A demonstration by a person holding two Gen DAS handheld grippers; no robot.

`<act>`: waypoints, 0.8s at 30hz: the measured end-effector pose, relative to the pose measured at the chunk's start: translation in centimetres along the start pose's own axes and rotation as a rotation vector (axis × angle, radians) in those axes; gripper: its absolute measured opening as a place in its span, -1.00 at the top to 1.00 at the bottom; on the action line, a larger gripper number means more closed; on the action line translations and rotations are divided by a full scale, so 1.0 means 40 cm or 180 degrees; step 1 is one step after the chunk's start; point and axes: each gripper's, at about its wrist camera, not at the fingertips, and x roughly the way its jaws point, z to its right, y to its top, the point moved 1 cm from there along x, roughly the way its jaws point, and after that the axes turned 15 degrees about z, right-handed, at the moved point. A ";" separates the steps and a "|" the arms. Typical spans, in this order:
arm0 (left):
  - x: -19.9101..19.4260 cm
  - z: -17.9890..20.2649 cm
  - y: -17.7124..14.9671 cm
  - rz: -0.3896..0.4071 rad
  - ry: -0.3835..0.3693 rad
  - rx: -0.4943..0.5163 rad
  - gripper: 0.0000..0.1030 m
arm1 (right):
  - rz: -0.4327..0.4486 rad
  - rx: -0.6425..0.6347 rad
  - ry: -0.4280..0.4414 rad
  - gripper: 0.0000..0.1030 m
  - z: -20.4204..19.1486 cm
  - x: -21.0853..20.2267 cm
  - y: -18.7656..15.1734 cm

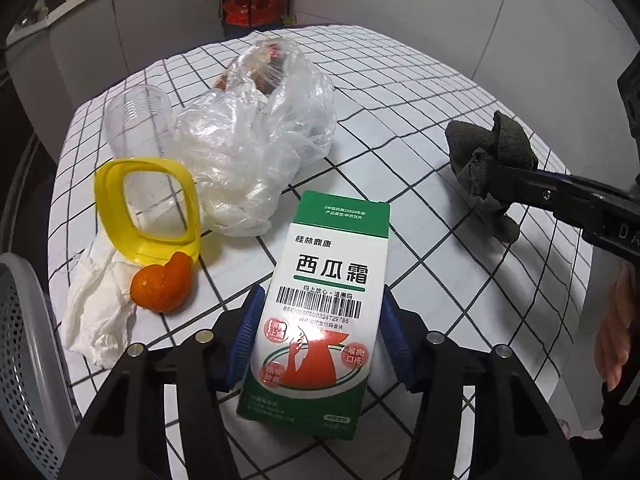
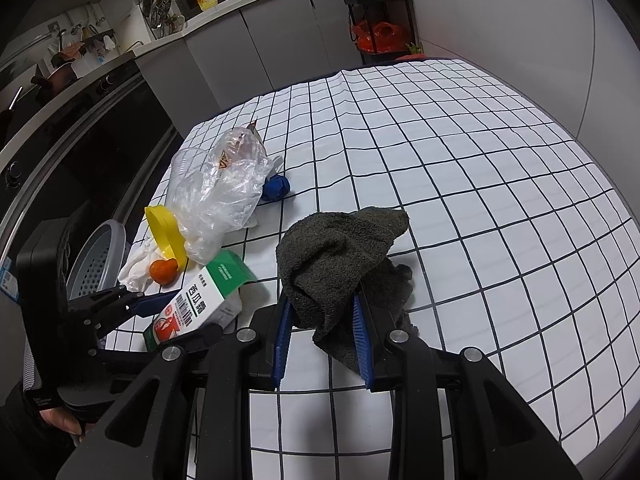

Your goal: Collect trash

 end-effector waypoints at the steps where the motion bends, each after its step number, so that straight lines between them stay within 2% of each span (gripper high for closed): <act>1: -0.009 -0.004 0.000 0.0026 0.0024 -0.0039 -0.06 | 0.0002 -0.0005 0.0003 0.48 -0.002 -0.001 0.001; 6: -0.069 -0.018 0.009 0.0205 0.0184 -0.0209 -0.06 | 0.0034 -0.0057 0.0057 0.48 -0.025 -0.012 0.008; 13: -0.197 -0.060 0.038 0.0592 0.0598 -0.0436 -0.06 | 0.0067 -0.0216 0.0259 0.48 -0.106 -0.023 0.028; 18: -0.282 -0.117 0.028 0.0779 0.0957 -0.0593 -0.06 | 0.0076 -0.0400 0.0553 0.48 -0.210 -0.015 0.047; 24: -0.370 -0.227 -0.008 0.0844 0.1496 -0.0807 -0.06 | 0.0049 -0.0607 0.1040 0.48 -0.367 0.003 0.061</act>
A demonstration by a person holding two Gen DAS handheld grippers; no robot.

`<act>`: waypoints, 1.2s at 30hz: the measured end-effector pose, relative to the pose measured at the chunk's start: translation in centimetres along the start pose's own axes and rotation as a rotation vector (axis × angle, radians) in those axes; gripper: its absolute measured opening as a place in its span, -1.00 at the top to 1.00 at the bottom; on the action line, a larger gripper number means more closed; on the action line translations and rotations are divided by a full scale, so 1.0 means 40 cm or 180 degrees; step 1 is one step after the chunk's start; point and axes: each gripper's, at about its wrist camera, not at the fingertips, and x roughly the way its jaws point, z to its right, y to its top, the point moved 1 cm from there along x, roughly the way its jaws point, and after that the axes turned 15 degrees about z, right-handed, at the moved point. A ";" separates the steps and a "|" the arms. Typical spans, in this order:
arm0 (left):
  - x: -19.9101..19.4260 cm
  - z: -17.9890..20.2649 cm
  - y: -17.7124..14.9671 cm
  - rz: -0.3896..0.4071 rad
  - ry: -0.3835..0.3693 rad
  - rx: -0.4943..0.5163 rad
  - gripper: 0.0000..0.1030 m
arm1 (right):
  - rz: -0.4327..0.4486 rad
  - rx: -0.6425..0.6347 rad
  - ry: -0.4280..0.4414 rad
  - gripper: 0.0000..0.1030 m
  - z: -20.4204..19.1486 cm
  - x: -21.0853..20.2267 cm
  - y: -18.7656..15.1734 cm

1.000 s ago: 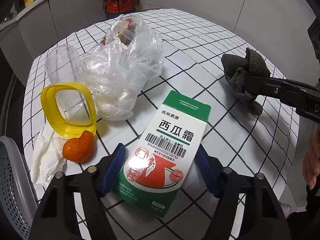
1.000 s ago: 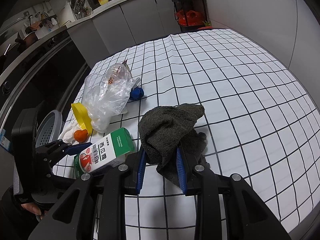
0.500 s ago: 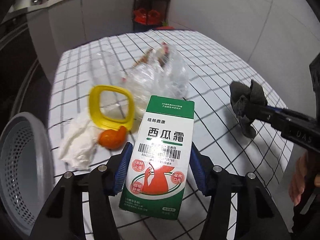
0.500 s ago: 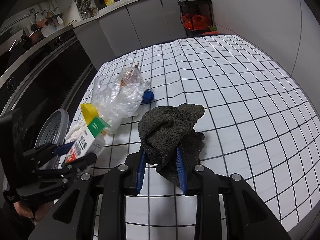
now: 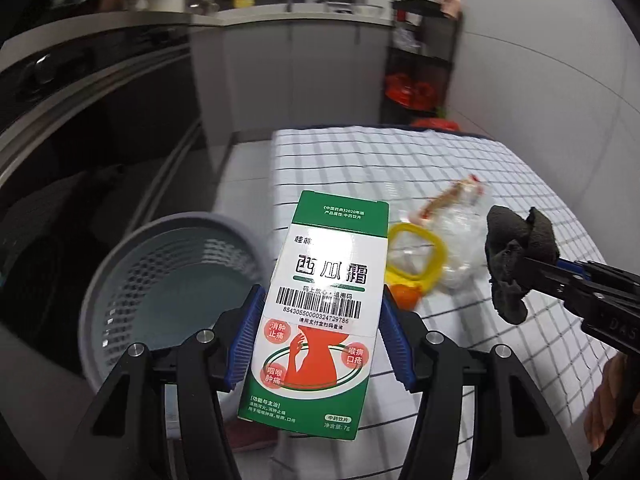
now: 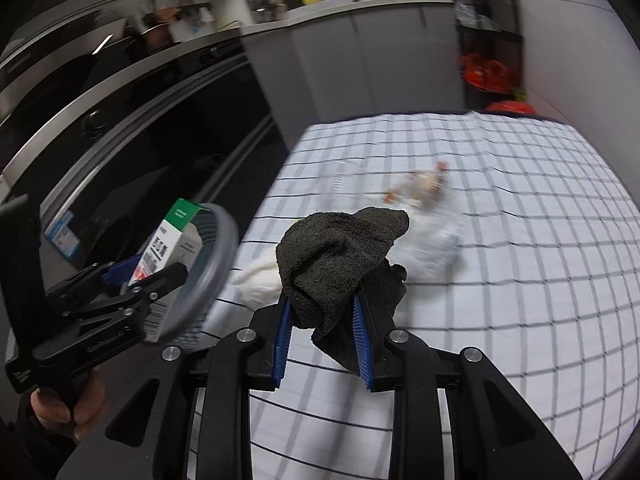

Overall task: Collect trash
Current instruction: 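Carry the box with the left gripper while the right gripper carries the rag over the basket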

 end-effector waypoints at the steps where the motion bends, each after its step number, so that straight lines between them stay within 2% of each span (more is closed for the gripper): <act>1: -0.003 -0.030 -0.002 0.0008 0.0109 -0.0049 -0.06 | -0.0008 -0.0042 0.0084 0.48 -0.025 0.013 0.006; 9: -0.012 -0.217 -0.028 -0.0085 0.0766 -0.0351 -0.06 | -0.0110 -0.0407 0.0722 0.48 -0.226 0.125 0.037; 14: 0.001 -0.288 -0.045 -0.0160 0.1016 -0.0454 -0.06 | -0.0238 -0.0519 0.0987 0.48 -0.312 0.213 0.047; 18: 0.014 -0.331 -0.058 -0.0211 0.1127 -0.0549 -0.06 | -0.0352 -0.0574 0.1163 0.48 -0.363 0.280 0.042; 26: 0.030 -0.403 -0.086 -0.0348 0.1294 -0.0642 -0.06 | -0.0686 -0.0535 0.1231 0.48 -0.404 0.403 0.011; 36: 0.080 -0.437 -0.123 -0.0544 0.1262 -0.0761 -0.07 | -0.0917 -0.0479 0.1155 0.45 -0.424 0.475 -0.014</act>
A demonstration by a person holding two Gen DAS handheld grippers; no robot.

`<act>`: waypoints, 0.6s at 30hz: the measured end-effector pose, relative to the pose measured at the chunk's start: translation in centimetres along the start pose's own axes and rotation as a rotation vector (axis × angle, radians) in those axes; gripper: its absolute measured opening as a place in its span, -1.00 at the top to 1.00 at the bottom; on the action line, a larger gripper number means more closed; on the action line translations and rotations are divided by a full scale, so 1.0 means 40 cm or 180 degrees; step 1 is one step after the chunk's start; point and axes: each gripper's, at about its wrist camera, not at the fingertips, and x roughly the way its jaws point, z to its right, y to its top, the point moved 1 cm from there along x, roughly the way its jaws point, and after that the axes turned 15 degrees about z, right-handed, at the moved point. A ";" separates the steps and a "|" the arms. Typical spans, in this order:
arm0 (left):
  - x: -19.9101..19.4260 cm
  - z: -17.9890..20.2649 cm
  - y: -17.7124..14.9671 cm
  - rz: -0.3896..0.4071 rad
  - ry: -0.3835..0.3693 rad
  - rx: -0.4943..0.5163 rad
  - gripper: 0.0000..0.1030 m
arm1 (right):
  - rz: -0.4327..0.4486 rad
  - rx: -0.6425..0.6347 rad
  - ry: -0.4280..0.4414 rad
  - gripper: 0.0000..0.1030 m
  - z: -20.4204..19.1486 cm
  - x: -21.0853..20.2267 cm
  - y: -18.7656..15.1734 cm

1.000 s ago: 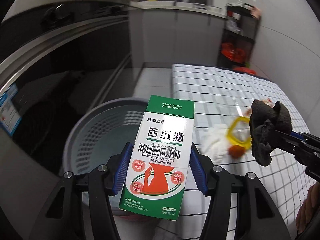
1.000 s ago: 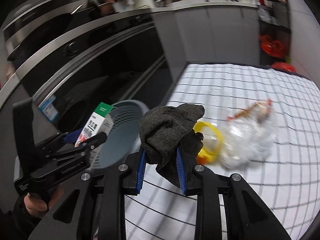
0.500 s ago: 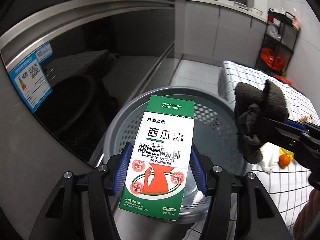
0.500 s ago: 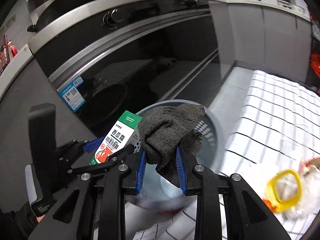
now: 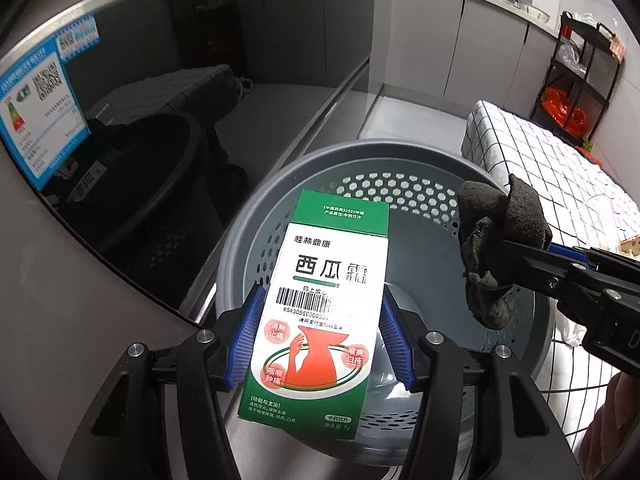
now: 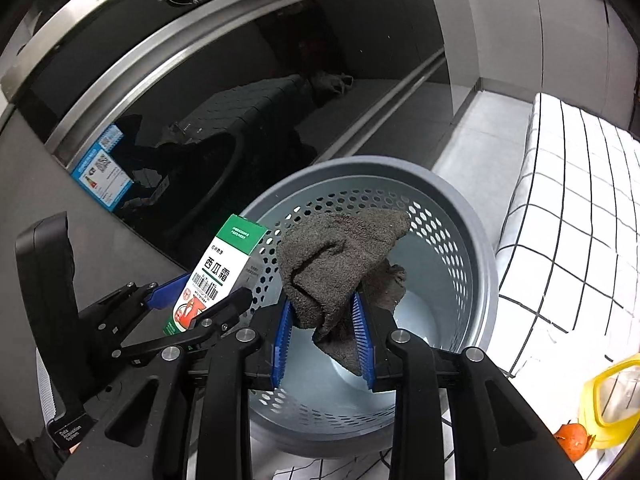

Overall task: Collect trash
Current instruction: 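Carry the box with the left gripper while the right gripper carries the rag over the basket, then open both grippers to drop the box and rag into the basket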

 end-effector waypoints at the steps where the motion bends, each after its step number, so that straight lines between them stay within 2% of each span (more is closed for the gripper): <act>1: 0.004 -0.001 -0.002 -0.0023 -0.0010 -0.0010 -0.07 | -0.0018 -0.0001 -0.0002 0.44 -0.001 0.006 -0.001; 6: 0.016 -0.005 0.000 -0.0083 -0.0045 -0.0044 -0.10 | -0.0020 -0.0029 -0.0021 0.42 -0.005 0.008 -0.002; 8: 0.015 -0.007 0.000 -0.0092 -0.0061 -0.0065 -0.10 | 0.0006 -0.0024 -0.0014 0.30 -0.007 0.005 0.000; 10: 0.011 -0.011 -0.002 -0.0093 -0.0076 -0.0081 -0.26 | 0.0058 -0.0029 -0.0022 -0.16 -0.008 -0.002 0.002; 11: 0.007 -0.013 -0.001 -0.0079 -0.0071 -0.0085 -0.31 | 0.0089 -0.0030 -0.0022 -0.24 -0.006 -0.008 0.003; 13: 0.000 -0.014 -0.002 -0.0058 -0.0062 -0.0091 -0.41 | 0.0120 -0.0036 -0.0034 -0.27 -0.004 -0.018 0.004; 18: -0.005 -0.015 -0.003 -0.0072 -0.0069 -0.0104 -0.41 | 0.0138 0.0007 -0.0027 -0.27 0.003 -0.025 -0.003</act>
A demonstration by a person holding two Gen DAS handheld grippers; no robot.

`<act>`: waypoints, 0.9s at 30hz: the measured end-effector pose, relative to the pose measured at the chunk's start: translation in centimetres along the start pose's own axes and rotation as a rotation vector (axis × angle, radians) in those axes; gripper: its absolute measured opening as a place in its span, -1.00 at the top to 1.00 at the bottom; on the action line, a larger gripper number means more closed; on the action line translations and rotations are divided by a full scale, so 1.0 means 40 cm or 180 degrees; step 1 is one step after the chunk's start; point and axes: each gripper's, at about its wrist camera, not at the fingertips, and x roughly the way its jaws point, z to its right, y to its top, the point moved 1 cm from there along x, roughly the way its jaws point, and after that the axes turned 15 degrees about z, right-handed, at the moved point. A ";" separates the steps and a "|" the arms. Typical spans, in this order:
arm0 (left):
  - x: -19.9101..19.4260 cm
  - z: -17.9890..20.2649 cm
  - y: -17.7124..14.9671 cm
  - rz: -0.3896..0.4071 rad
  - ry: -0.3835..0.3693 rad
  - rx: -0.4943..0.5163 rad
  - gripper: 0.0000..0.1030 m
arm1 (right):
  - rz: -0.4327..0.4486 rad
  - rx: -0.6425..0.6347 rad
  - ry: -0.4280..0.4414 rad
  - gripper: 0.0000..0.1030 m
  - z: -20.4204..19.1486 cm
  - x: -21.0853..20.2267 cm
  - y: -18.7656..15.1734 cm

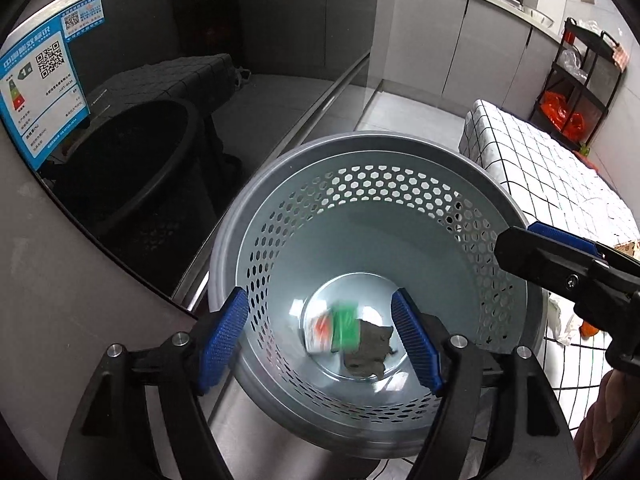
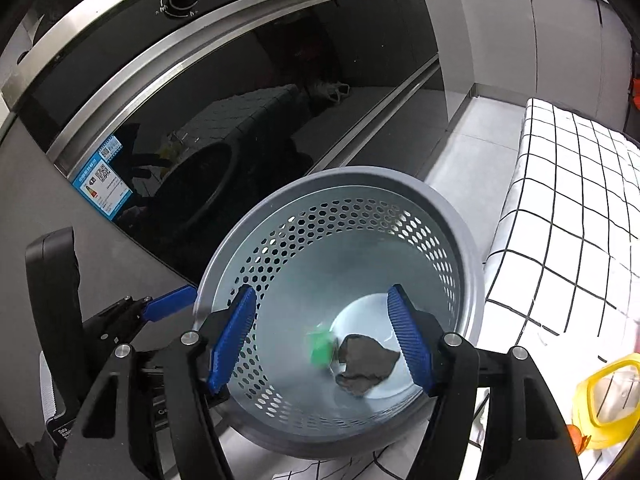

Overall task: Collect trash
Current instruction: 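Open both grippers to drop the box and rag into the basket, then move both grippers back over the table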

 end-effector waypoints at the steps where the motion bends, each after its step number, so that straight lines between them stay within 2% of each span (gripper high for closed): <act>1: -0.002 0.002 -0.001 0.0003 0.0000 0.0005 -0.41 | 0.0000 0.0002 -0.0003 -0.27 0.001 -0.001 -0.001; 17: -0.050 0.014 -0.006 0.0099 -0.0082 0.0026 -0.41 | 0.0100 -0.0005 -0.0121 -0.28 -0.001 -0.057 -0.016; 27: -0.073 0.067 -0.007 0.0130 -0.0228 0.0121 -0.41 | 0.0308 0.0020 -0.0468 -0.27 0.033 -0.172 -0.063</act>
